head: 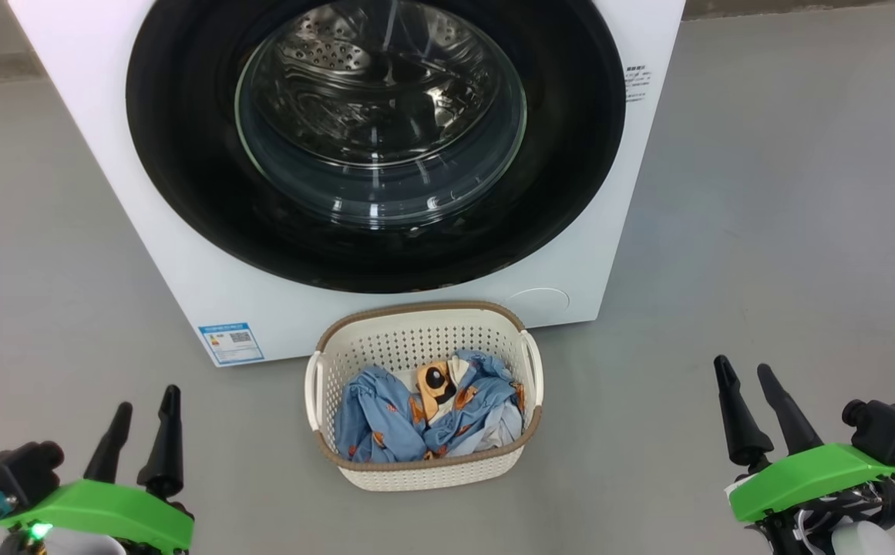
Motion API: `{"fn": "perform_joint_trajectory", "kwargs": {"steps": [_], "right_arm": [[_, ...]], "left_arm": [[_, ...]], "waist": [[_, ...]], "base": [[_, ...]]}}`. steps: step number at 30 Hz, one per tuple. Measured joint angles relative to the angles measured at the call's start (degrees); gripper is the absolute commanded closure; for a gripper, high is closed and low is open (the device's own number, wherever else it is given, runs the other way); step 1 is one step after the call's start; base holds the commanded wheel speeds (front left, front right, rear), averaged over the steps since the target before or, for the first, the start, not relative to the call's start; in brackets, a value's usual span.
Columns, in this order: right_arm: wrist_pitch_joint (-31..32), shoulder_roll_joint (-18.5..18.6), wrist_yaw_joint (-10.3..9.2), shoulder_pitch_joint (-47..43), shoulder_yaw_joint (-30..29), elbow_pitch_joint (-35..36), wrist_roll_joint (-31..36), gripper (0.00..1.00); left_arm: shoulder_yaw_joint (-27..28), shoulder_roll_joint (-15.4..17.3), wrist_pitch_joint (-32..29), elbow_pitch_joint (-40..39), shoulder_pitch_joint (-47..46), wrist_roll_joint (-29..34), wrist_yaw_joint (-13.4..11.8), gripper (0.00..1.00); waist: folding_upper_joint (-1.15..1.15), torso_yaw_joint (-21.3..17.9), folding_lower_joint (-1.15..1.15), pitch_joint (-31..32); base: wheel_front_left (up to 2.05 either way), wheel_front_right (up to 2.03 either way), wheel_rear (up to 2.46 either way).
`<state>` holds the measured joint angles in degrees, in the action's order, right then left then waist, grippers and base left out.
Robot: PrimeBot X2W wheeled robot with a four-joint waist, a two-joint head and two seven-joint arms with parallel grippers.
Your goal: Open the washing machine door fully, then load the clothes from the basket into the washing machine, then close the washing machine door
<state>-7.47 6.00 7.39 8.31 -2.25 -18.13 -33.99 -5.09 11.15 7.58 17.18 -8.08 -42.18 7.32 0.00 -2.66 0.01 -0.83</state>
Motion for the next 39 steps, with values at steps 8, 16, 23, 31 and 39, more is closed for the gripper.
{"fn": "perform_joint_trajectory", "kwargs": {"steps": [8,16,23,31,39], "right_arm": [[-1.31,0.78,0.00,0.41,0.73,-0.09,5.42,0.00],[-2.78,1.46,0.00,1.18,1.57,-0.71,10.27,0.00],[-3.77,1.75,0.00,1.50,1.98,-1.32,14.61,0.00],[-5.20,1.79,0.00,2.79,2.22,-1.55,20.50,0.00],[-6.52,2.16,0.00,3.76,2.35,-1.58,25.82,0.00]], "left_arm": [[-0.01,0.68,1.24,-0.04,-0.41,6.03,0.00,0.00],[-0.31,1.22,2.59,0.33,-0.41,11.55,0.01,0.00],[-0.93,2.02,3.75,0.92,-0.60,15.89,0.01,0.00],[-0.97,2.56,5.13,1.41,-1.33,21.12,0.07,0.00],[-0.31,3.14,6.62,3.42,-1.83,26.31,0.08,0.00]], "waist": [[0.00,0.00,0.00,0.14],[0.00,0.03,0.00,0.38],[0.00,-0.11,0.00,0.49],[0.00,-0.61,0.00,0.65],[0.00,-0.84,0.00,0.72]], "base": [[0.00,0.00,0.00],[0.00,0.00,0.00],[0.00,0.00,0.00],[0.00,0.00,0.00],[0.00,0.00,0.00]]}}
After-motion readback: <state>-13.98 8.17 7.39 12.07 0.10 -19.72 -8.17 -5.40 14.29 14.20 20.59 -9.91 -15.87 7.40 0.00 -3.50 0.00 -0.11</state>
